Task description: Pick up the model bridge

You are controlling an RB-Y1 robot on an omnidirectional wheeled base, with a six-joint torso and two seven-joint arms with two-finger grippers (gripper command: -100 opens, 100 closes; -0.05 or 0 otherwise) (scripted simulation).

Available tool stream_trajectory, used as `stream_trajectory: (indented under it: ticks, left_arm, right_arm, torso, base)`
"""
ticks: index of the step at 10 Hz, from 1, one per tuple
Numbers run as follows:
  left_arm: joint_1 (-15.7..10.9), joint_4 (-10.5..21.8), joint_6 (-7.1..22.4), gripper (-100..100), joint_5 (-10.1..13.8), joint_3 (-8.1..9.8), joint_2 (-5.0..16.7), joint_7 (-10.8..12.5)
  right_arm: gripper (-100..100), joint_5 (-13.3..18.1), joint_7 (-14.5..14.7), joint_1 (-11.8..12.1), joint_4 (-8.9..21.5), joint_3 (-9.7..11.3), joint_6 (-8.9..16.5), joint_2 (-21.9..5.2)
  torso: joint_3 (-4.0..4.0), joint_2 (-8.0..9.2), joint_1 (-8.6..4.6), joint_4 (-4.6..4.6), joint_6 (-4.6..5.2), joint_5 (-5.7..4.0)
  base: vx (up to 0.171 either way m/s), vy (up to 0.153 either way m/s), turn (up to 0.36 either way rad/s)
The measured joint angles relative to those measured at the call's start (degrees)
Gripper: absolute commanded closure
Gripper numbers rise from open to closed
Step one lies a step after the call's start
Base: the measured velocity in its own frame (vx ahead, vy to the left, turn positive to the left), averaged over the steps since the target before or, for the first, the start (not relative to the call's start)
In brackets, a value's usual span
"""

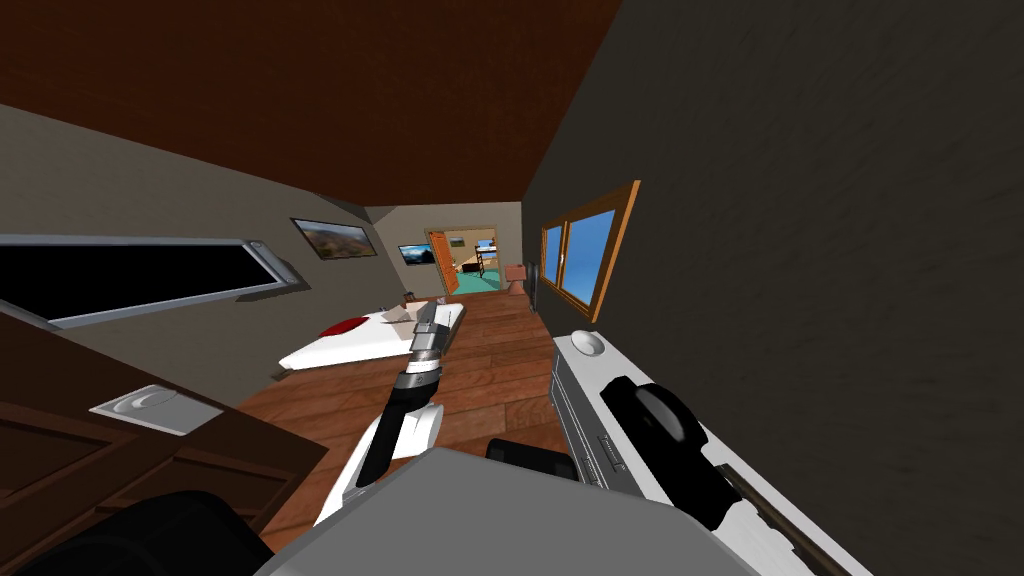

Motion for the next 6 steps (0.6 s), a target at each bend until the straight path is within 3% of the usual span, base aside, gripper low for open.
stream_trajectory:
  ticks: [1,2,5,6]
  left_arm:
    - [0.0,0.0,0.0,0,0.0,0.0,0.0,0.0]
    - [0.0,0.0,0.0,0,0.0,0.0,0.0,0.0]
    - [0.0,0.0,0.0,0,0.0,0.0,0.0,0.0]
    - [0.0,0.0,0.0,0,0.0,0.0,0.0,0.0]
  right_arm:
    - [0,0.0,0.0,0.0,0.0,0.0,0.0,0.0]
    - [100,0.0,0.0,0.0,0.0,0.0,0.0,0.0]
    - [100,-0.6,-0.6,0.4,-2.4,0.2,0.0,-2.7]
    - [0,-0.6,-0.6,0.4,-2.4,0.2,-0.2,-2.9]
  torso:
    - [0.0,0.0,0.01,0.0,0.02,0.02]
    - [0.01,0.0,0.04,0.01,0.0,0.01]
    - [-0.01,-0.03,0.09,0.01,0.0,0.12]
    - [0.0,-0.01,0.12,0.02,0.0,0.09]
  base:
    - [-0.003,0.005,0.01]
    - [0.0,0.0,0.0]
    - [0.0,0.0,0.0]
    - [0.0,0.0,0.0]
